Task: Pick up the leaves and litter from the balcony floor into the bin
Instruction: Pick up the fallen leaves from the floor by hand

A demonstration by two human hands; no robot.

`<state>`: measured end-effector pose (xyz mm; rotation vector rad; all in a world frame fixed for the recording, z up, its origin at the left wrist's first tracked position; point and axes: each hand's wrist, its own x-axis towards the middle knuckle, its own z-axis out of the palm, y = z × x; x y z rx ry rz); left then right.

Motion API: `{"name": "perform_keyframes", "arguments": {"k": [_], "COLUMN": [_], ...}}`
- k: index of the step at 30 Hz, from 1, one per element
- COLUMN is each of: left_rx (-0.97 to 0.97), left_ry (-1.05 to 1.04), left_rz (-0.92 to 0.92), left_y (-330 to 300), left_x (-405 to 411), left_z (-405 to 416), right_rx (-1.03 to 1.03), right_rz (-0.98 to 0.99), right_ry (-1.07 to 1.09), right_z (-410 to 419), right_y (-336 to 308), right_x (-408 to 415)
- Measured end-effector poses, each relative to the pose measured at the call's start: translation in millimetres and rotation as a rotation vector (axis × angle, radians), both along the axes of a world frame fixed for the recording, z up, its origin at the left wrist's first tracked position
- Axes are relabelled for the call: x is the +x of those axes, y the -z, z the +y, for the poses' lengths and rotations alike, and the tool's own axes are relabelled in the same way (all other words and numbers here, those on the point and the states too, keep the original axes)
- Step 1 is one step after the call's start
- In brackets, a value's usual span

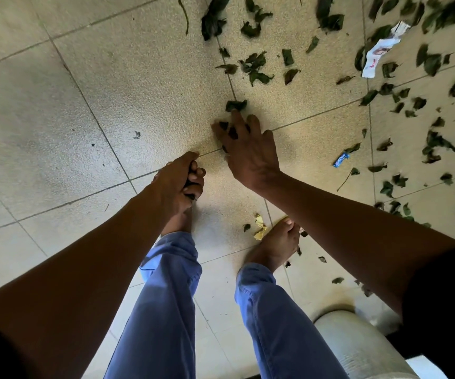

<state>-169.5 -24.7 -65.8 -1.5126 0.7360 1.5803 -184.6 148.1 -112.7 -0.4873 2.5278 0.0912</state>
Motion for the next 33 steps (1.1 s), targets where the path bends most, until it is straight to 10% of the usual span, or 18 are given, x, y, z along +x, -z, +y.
{"name": "perform_keyframes", "arguments": {"k": [12, 24, 27, 33], "left_rx": [-0.023, -0.114, -0.125, -0.015], "left_ry": [0.051, -0.072, -0.122, -0.207], "left_rz": [0.005, 0.037, 0.012, 0.109], "left_y": [4.1, 4.4, 3.4, -11.4], "left_x": [18.8, 18.6, 27.3, 13.0], "left_z": [-6.9, 10.0, 5.1, 24.4], "right_rx": [-0.248, -1.050, -1.065, -0.763], "right_rz": [-0.063, -0.521, -0.514, 0.095], "right_ry": [0.023, 1.108, 1.060, 0.544], "right_z": [11.1, -35.6, -50.4, -55.5], "right_y": [8.4, -81.7, -105.0, -91.7], "right_x": [-8.4, 14.0, 25.5, 28.6]}}
